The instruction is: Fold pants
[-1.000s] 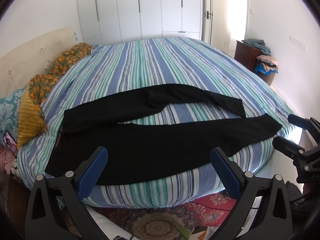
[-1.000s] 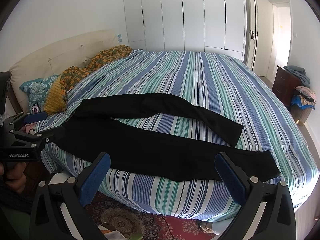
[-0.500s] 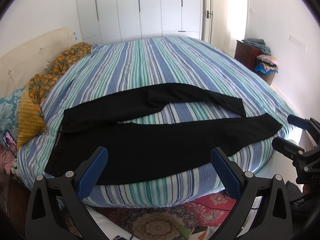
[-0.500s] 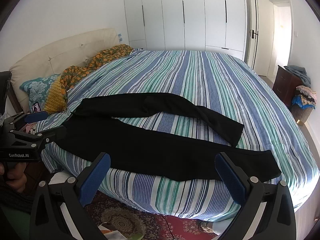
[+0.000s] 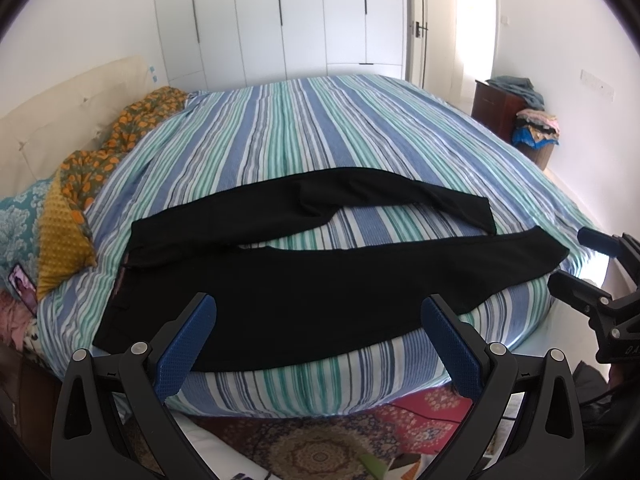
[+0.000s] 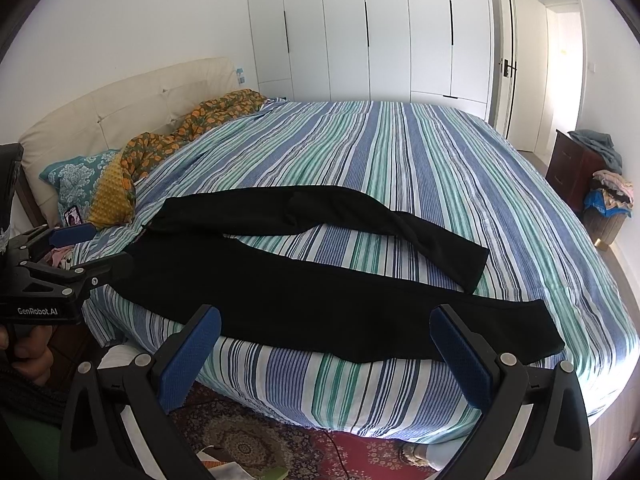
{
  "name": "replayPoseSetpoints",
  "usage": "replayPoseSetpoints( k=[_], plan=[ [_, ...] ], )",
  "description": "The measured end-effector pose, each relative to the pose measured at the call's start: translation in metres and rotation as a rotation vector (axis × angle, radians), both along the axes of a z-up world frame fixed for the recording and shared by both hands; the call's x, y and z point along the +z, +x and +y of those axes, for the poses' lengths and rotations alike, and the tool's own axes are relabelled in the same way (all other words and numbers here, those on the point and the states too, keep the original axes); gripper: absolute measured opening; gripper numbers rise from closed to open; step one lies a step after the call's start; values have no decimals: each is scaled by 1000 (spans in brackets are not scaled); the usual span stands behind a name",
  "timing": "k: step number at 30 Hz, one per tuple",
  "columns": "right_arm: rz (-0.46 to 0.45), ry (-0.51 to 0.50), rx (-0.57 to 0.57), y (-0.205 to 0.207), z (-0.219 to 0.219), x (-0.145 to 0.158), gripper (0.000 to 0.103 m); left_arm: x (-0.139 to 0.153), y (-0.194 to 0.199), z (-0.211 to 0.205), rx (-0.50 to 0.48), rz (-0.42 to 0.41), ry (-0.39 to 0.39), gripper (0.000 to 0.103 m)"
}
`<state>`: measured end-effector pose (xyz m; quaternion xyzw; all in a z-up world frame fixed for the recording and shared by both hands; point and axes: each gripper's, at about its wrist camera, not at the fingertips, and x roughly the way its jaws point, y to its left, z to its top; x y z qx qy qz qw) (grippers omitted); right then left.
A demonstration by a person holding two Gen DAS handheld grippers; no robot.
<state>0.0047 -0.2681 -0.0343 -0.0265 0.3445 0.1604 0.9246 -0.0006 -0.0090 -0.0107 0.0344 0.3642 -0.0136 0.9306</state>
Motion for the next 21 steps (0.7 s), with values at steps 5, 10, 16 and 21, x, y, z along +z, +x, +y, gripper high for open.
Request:
replayPoseSetpoints(
  k=[5, 10, 16, 21],
  plan=[
    [-100, -31, -18, 10, -5, 12, 103, -8, 9, 18, 54, 0, 4, 102],
    [-201, -24, -43, 45, -25, 2, 103, -19, 22, 24, 71, 46, -14, 102],
    [91, -169, -82, 162, -64, -98, 102, -31, 32, 23, 72, 96, -13, 102],
    [107, -383, -11, 232, -65, -154, 99, -50, 51, 20, 69, 184, -42, 102]
  ],
)
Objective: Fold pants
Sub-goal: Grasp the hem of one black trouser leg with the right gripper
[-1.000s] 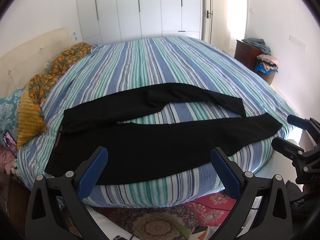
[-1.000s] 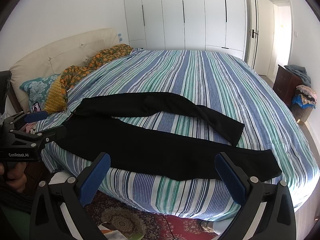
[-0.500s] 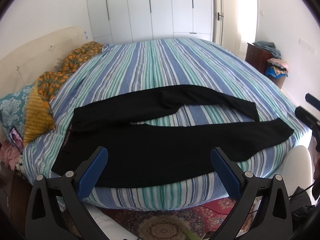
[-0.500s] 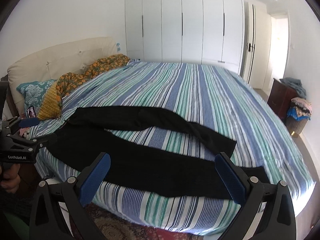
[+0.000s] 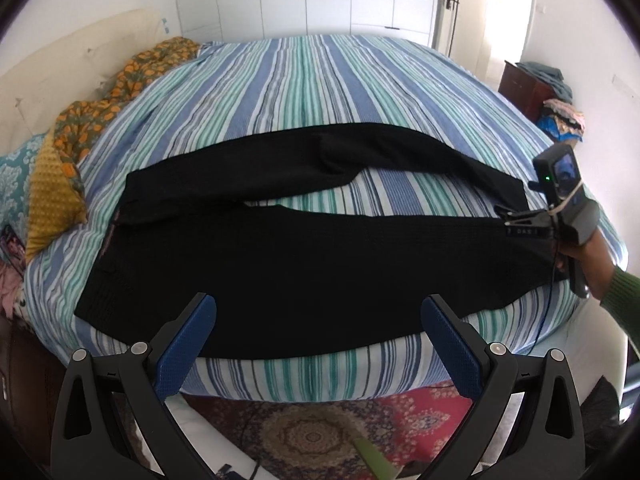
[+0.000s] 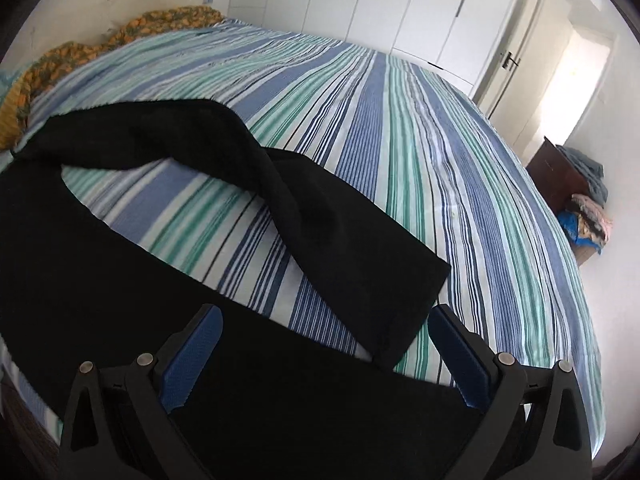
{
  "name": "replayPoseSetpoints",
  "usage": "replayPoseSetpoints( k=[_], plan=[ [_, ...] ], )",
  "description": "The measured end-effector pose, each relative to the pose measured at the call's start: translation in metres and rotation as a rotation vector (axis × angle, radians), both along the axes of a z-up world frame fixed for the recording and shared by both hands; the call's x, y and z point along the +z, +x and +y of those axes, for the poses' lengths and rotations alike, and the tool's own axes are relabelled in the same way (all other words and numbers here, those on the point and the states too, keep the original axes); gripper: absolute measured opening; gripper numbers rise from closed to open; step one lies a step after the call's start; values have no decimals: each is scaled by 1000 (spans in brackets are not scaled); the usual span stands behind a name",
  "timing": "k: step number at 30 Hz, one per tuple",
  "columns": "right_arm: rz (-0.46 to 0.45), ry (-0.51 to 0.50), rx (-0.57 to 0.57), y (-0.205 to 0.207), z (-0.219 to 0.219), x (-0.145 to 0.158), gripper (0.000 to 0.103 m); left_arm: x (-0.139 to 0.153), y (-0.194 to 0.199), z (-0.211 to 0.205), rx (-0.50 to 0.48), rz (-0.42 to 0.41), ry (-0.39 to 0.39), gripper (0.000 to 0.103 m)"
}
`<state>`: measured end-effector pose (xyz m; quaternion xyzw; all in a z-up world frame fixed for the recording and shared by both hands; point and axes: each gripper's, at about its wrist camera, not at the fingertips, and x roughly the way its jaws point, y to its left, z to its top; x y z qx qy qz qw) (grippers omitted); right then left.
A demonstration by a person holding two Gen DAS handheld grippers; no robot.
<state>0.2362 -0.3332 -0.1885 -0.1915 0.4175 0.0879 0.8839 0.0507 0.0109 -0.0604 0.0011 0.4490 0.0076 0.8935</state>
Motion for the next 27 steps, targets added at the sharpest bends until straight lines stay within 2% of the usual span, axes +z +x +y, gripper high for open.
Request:
replayPoseSetpoints(
  k=[2, 4, 5, 6, 8, 10, 12, 14, 15, 16, 17, 18, 20, 22, 24, 27],
  plan=[
    [-4, -71, 50, 20, 13, -18, 91, -4, 8, -4, -3, 11, 16, 102],
    [-12, -139, 64, 37, 20, -32, 77, -6, 17, -5, -4, 20, 27, 102],
    [3, -160, 62, 46, 21, -37, 46, -7, 22, -5, -4, 25, 25, 102],
    [43, -153, 58, 55, 18, -38, 9, -7, 27, -5, -4, 29, 21, 102],
    [112, -51, 30, 71, 5, -18, 9, -7, 35, -4, -4, 30, 12, 102],
    [153, 103, 3, 90, -17, 27, 9, -9, 43, -4, -8, 33, 3, 102],
    [203, 239, -23, 126, -41, 76, 9, -10, 51, -7, -18, 37, -10, 102],
    [217, 292, -57, 176, -61, 114, 9, -9, 58, -14, -32, 37, -28, 102],
    [233, 299, -71, 206, -71, 124, 11, -7, 61, -17, -40, 34, -35, 102],
    [274, 306, -100, 238, -83, 124, 17, -5, 64, -21, -48, 26, -38, 102],
    [309, 314, -164, 266, -99, 119, 48, -1, 64, -24, -54, 15, -36, 102],
    [297, 303, -258, 286, -116, 113, 75, 1, 65, -25, -59, 0, -31, 102],
    [187, 288, -395, 293, -149, 107, 78, 2, 62, -27, -62, -21, -14, 102],
    [143, 348, -457, 276, -175, 90, 78, -7, 62, -27, -64, -3, 1, 102],
    [178, 443, -531, 254, -201, 59, 78, -22, 65, -26, -68, 56, -7, 102],
    [274, 696, -608, 223, -233, 6, 70, -36, 68, -26, -71, 130, -32, 102]
  ],
)
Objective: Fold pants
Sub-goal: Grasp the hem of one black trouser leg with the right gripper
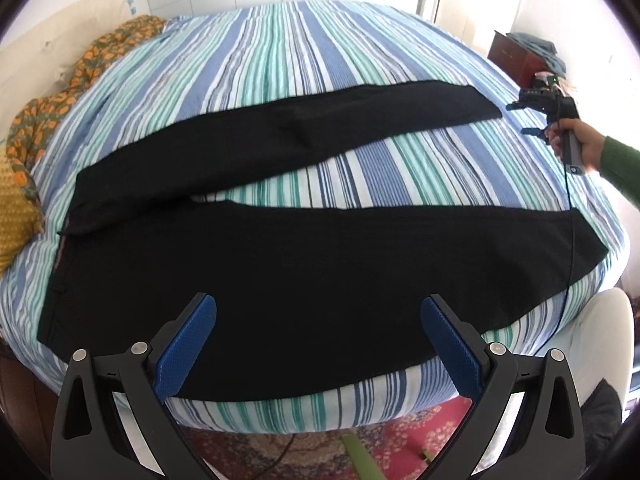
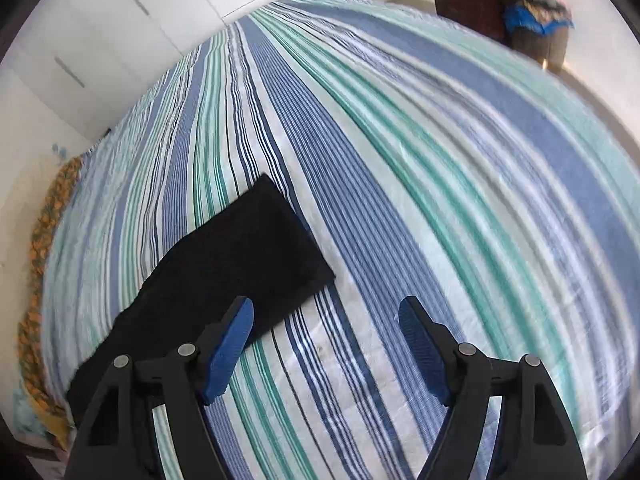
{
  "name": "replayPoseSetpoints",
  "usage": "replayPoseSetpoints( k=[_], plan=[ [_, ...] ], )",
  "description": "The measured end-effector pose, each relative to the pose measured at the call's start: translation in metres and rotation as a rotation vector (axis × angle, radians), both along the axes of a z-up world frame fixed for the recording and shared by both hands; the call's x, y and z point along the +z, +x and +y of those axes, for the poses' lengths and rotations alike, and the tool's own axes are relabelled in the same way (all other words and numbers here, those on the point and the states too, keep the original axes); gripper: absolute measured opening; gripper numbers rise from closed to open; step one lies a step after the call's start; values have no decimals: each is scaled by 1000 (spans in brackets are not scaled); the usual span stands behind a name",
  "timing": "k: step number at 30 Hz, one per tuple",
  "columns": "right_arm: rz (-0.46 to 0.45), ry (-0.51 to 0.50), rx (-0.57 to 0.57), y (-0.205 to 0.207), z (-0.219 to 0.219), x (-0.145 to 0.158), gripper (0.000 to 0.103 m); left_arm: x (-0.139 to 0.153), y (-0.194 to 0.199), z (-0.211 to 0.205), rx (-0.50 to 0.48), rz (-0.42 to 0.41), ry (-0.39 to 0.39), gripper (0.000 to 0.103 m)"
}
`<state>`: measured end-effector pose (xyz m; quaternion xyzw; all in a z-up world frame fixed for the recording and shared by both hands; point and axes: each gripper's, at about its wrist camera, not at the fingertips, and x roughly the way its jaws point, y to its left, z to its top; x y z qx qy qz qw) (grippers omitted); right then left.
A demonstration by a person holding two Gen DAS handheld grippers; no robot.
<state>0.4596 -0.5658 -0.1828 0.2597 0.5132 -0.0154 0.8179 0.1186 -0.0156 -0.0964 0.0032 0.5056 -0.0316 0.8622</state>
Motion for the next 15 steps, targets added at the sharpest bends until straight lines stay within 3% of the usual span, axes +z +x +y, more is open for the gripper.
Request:
replayPoseSetpoints(
  k=[3, 7, 8, 9, 10, 12, 14, 15],
  plan=[
    [-30, 190, -58, -13, -5, -31, 64, -3, -1, -5, -4, 7, 17, 102],
    [-83, 233, -124, 6, 4, -48, 63, -6, 4, -11, -3, 21, 32, 102],
    [-82, 238, -145, 11, 7, -51, 46, -8, 5, -11, -4, 25, 35, 102],
    [-71, 224, -135, 18, 13, -50, 21, -9, 6, -10, -4, 28, 38, 102],
    [-61, 166, -87, 24, 22, -44, 12, -10, 6, -9, 0, 28, 41, 102],
    [-68, -44, 32, 29, 38, -24, 11, -17, 10, -2, 18, 37, 39, 102],
    [-47, -174, 40, 26, 34, -22, 11, -25, 18, 10, 45, 57, 23, 102],
    [-26, -195, 20, 22, 30, -24, 28, -28, 24, 18, 58, 56, 17, 102]
  ],
)
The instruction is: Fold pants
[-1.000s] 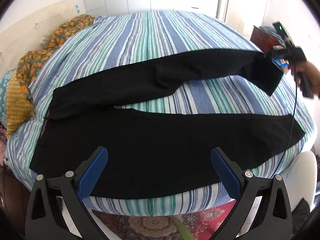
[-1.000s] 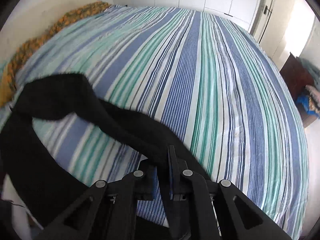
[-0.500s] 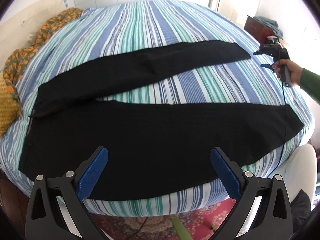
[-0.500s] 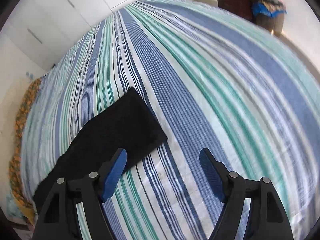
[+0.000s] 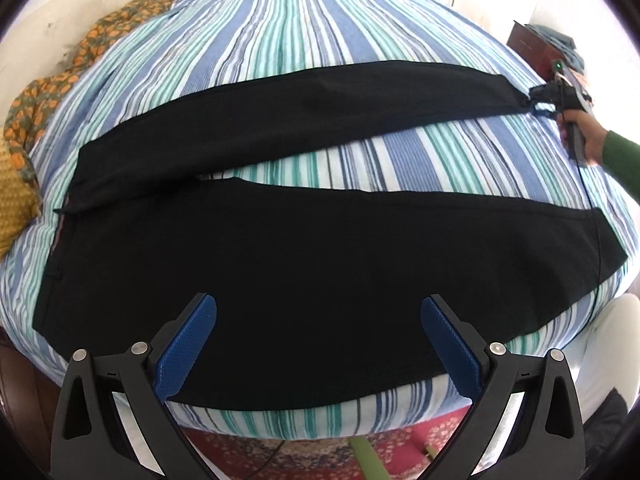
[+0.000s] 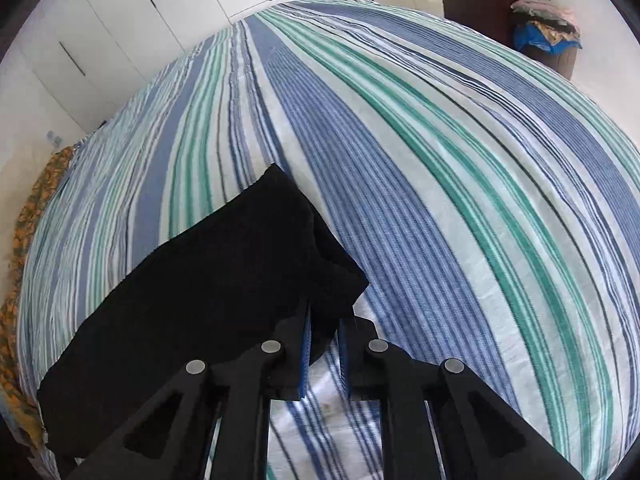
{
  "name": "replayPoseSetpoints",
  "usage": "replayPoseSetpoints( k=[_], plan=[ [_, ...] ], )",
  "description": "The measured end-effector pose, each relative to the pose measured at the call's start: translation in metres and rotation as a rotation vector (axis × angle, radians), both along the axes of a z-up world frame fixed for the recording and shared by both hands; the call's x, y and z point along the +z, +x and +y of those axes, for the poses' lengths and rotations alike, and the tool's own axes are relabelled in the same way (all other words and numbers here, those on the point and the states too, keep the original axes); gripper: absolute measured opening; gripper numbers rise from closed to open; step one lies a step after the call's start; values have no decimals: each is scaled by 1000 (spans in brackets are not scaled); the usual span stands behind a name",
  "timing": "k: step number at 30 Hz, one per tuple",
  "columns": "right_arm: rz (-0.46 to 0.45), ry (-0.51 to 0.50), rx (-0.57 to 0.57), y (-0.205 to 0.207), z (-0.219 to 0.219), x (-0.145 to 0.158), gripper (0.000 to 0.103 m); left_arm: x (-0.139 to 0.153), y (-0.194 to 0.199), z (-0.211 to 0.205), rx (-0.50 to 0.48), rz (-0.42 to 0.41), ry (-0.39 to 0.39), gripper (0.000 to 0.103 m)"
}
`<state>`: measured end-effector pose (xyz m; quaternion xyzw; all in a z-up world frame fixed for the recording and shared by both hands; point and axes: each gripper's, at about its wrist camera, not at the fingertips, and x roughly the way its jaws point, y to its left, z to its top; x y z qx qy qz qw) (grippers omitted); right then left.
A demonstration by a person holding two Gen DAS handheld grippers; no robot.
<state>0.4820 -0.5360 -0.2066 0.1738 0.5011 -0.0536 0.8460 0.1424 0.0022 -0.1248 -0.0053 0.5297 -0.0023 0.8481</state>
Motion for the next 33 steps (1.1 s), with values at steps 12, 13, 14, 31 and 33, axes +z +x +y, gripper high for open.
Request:
replayPoseSetpoints(
  k=[12, 13, 14, 31, 33],
  plan=[
    [-184, -169, 385, -64, 178, 48, 73, -47, 152, 199, 470, -181, 292, 102],
    [-184, -143, 443, -68, 206, 48, 74, -53, 151, 215, 499, -172, 282, 102],
    [-187, -117, 502, -72, 233, 46, 75, -59, 147, 229, 522, -159, 273, 102],
    [-137, 250, 877, -196, 504, 51, 77, -68, 54, 250, 513, -184, 0, 102],
    [-141, 274, 904, -236, 499, 51, 84, -70, 33, 228, 458, -170, -8, 102]
  ],
)
